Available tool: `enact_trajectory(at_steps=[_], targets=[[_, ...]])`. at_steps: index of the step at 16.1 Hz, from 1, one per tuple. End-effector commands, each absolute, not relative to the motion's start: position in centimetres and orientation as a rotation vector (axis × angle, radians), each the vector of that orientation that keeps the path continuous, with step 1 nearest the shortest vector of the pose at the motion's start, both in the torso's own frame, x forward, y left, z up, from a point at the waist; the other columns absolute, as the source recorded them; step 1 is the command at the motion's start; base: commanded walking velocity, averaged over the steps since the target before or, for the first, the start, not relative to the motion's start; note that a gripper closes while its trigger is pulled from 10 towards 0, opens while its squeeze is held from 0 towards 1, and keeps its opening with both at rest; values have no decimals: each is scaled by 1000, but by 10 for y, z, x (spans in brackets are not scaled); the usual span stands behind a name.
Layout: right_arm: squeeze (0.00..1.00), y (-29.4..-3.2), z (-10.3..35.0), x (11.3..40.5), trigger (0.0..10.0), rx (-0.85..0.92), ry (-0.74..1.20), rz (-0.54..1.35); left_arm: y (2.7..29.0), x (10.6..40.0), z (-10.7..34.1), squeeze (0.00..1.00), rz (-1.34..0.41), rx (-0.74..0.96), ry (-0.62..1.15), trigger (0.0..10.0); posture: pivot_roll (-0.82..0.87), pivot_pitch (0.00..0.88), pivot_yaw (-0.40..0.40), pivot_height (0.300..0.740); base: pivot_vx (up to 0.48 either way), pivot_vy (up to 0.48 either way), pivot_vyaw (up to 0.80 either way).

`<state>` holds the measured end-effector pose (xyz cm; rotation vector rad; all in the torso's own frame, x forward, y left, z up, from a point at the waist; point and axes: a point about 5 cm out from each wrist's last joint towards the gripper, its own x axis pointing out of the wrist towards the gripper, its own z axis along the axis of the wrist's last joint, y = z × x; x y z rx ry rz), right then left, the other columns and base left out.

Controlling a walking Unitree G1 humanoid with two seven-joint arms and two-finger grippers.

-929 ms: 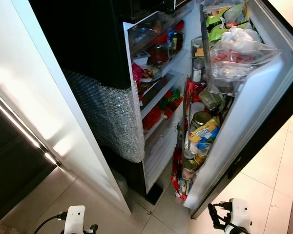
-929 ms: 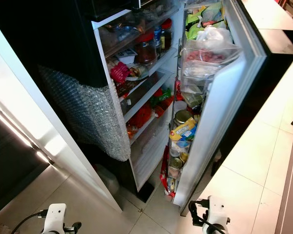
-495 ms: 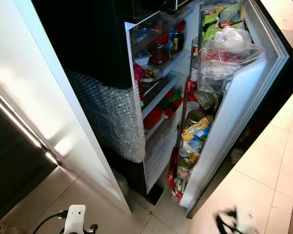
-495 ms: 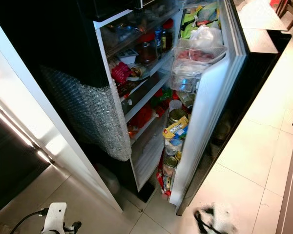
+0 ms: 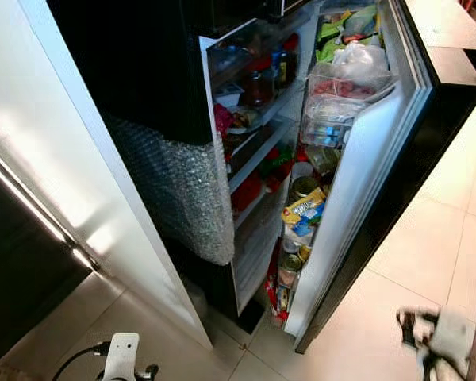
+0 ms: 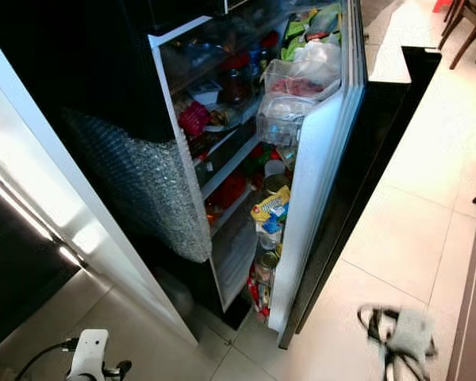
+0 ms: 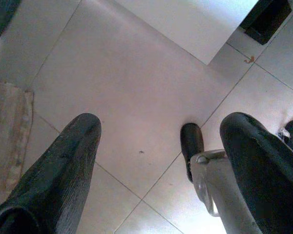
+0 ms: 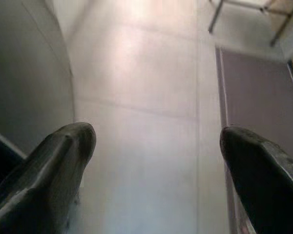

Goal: Restocking fridge

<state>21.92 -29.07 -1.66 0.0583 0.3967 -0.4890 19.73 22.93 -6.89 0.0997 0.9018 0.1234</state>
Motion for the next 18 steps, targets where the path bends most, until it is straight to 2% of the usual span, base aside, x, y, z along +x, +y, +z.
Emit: enact_trajectory(at_steps=[1, 3, 5, 12, 18], targets=[[0, -290, -10, 226, 10000, 67, 355, -464, 235, 192, -71, 0, 126, 113, 930, 10000, -13, 92, 42, 740, 0, 0, 0], [0, -269, 10, 257, 10000, 61, 263, -288, 235, 193, -70, 0, 123, 117, 929, 10000, -10, 93, 42, 740, 0, 0, 0], [0, -252, 16, 268, 10000, 3, 233, -176, 235, 193, -70, 0, 123, 118, 929, 10000, -5, 92, 40, 740, 0, 0, 0], [0, -216, 39, 289, 10000, -38, 141, 87, 235, 193, -70, 0, 118, 125, 929, 10000, -5, 94, 40, 740, 0, 0, 0], [0, -165, 59, 299, 10000, -75, 89, 415, 234, 194, -70, 0, 108, 131, 930, 10000, 0, 89, 35, 740, 0, 0, 0]])
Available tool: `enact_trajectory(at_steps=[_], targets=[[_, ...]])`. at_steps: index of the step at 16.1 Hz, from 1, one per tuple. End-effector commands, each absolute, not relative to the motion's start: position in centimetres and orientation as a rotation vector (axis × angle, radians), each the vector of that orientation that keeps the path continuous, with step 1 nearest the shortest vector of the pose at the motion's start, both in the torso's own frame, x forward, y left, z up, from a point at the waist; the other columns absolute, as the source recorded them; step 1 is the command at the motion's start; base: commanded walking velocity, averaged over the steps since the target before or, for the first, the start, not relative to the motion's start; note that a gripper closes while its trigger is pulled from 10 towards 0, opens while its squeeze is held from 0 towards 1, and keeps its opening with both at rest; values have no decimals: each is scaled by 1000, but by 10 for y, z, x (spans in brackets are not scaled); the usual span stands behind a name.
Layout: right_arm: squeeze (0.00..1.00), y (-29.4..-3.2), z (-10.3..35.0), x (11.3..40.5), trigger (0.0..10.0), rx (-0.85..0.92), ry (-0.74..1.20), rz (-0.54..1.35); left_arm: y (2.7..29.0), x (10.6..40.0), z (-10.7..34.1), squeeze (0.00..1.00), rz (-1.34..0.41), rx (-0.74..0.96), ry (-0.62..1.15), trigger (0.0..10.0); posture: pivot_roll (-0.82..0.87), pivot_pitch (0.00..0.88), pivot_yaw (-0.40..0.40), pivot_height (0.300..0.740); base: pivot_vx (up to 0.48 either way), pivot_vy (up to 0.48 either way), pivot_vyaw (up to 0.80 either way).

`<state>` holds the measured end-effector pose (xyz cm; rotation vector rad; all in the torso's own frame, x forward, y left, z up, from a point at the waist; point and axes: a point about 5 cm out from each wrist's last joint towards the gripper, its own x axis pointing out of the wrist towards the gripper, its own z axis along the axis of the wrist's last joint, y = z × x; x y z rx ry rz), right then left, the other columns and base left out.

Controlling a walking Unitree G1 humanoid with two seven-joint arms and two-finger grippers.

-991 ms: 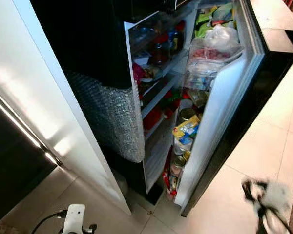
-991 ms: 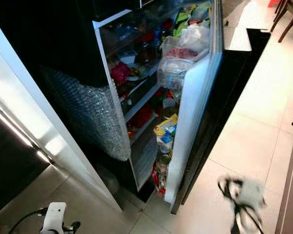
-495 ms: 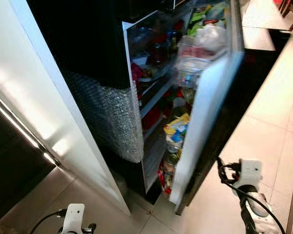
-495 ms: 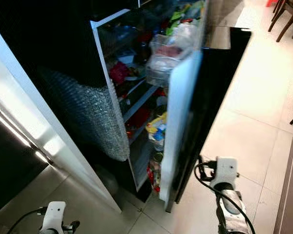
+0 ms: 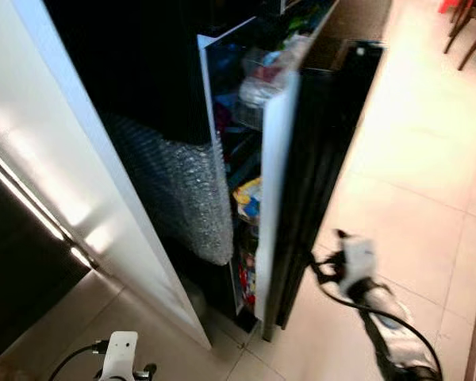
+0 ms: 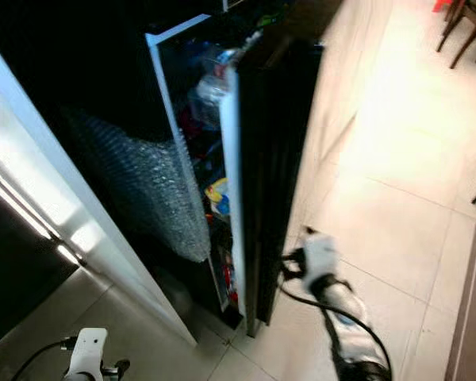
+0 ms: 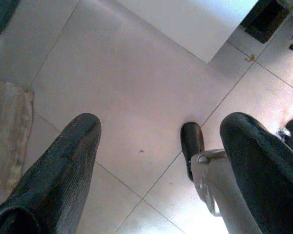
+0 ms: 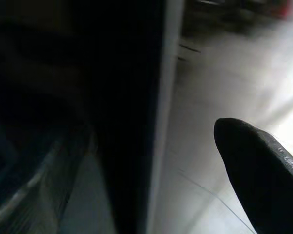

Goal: Restocking fridge

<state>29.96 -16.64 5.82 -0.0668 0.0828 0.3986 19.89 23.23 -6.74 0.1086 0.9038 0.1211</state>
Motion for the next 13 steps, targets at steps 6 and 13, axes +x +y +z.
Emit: enact_trajectory(at_steps=[6, 13], targets=[[0, -147, 61, 293, 10000, -65, 115, 541, 232, 194, -70, 0, 106, 127, 930, 10000, 0, 87, 29, 740, 0, 0, 0], [0, -142, 59, 283, 10000, -38, 153, 622, 230, 195, -70, 0, 100, 122, 930, 10000, -5, 87, 23, 740, 0, 0, 0]])
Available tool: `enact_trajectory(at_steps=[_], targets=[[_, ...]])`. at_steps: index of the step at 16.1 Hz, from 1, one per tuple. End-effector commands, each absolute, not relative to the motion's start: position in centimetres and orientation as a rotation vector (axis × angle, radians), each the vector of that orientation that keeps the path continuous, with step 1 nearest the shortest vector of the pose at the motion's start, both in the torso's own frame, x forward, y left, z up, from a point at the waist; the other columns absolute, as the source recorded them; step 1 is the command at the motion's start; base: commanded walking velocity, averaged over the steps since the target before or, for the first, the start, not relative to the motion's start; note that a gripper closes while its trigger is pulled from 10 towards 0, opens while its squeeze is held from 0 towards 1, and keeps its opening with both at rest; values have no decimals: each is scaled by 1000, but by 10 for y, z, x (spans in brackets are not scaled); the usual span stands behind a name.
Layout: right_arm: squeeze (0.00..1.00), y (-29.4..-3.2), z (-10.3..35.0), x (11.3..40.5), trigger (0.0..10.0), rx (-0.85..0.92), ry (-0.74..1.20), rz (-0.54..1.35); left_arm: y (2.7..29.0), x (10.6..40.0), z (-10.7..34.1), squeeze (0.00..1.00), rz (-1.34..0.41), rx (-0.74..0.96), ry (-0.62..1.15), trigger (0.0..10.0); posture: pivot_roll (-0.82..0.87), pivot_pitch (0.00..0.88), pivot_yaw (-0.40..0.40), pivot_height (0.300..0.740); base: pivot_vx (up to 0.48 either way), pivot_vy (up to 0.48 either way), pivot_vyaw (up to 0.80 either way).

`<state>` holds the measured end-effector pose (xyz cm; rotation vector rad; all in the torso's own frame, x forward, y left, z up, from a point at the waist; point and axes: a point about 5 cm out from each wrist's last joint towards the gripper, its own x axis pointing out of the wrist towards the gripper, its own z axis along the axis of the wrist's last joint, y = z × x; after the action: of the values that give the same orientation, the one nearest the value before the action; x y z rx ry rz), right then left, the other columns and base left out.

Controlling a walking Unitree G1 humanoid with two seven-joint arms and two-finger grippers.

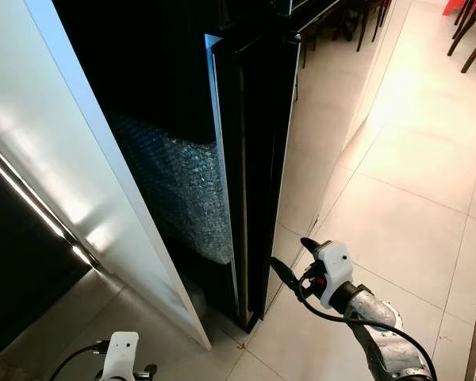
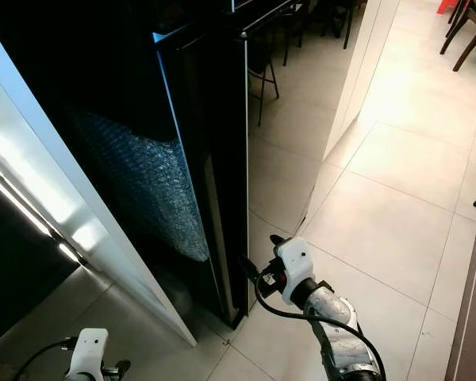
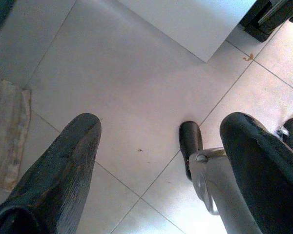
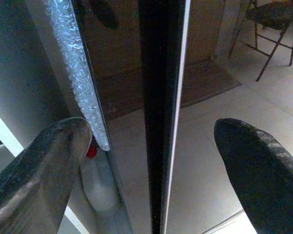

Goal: Restocking fridge

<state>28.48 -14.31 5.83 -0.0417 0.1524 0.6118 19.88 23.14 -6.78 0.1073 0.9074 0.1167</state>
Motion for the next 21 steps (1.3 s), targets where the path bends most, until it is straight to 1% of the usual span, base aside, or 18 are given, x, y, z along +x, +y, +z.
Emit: enact_trajectory(at_steps=[1, 2, 3, 5, 6, 7, 8, 9, 11, 13, 15, 16, 17, 20, 21], targets=[[0, -145, 59, 283, 10000, -25, 154, 607, 230, 195, -70, 0, 99, 122, 930, 10000, -6, 88, 22, 740, 0, 0, 0], [0, -146, 60, 283, 10000, -20, 154, 598, 230, 196, -70, 0, 99, 122, 930, 10000, -6, 88, 22, 740, 0, 0, 0], [0, -166, 62, 288, 10000, -2, 128, 471, 229, 197, -70, 0, 99, 120, 928, 10000, -9, 89, 19, 740, 0, 0, 0], [0, -203, 59, 293, 10000, 50, 136, 221, 228, 198, -69, 0, 98, 121, 925, 10000, -16, 92, 19, 740, 0, 0, 0], [0, -228, 51, 291, 10000, 83, 179, 63, 228, 199, -69, 0, 96, 122, 924, 10000, -19, 93, 17, 740, 0, 0, 0], [0, -252, 34, 282, 10000, 138, 260, -93, 227, 200, -68, 0, 98, 121, 921, 10000, -17, 94, 14, 740, 0, 0, 0], [0, -256, 29, 279, 10000, 147, 287, -121, 227, 200, -68, 0, 100, 121, 921, 10000, -17, 94, 14, 740, 0, 0, 0], [0, -263, 11, 266, 10000, 158, 388, -179, 227, 201, -68, 0, 103, 120, 920, 10000, -10, 96, 8, 740, 0, 0, 0], [0, -262, -17, 245, 10000, 150, 551, -197, 228, 201, -68, 0, 110, 118, 921, 10000, 0, 99, 5, 740, 0, 0, 0], [0, -240, -60, 203, 10000, 93, 817, -131, 235, 200, -67, 0, 141, 119, 920, 10000, 63, 110, -8, 740, 0, 0, 0], [0, -227, -72, 190, 10000, 121, 887, -105, 239, 200, -66, 0, 154, 116, 915, 10000, 127, 118, -27, 740, 0, 0, 0], [0, -215, -82, 175, 10000, 139, 959, -98, 243, 199, -65, 0, 156, 120, 914, 10000, 168, 116, -54, 740, 0, 0, 0], [0, -209, -87, 167, 10000, 148, 993, -102, 245, 199, -64, 0, 152, 133, 919, 10000, 181, 112, -64, 740, 0, 0, 0], [0, -201, -91, 163, 10000, 182, 1015, -97, 244, 200, -64, 0, 181, 124, 922, 10000, 212, 82, -63, 740, 0, 0, 0], [0, -204, -90, 164, 10000, 166, 1016, -100, 239, 204, -64, 0, 177, 112, 916, 10000, 203, 47, -37, 740, 0, 0, 0]])
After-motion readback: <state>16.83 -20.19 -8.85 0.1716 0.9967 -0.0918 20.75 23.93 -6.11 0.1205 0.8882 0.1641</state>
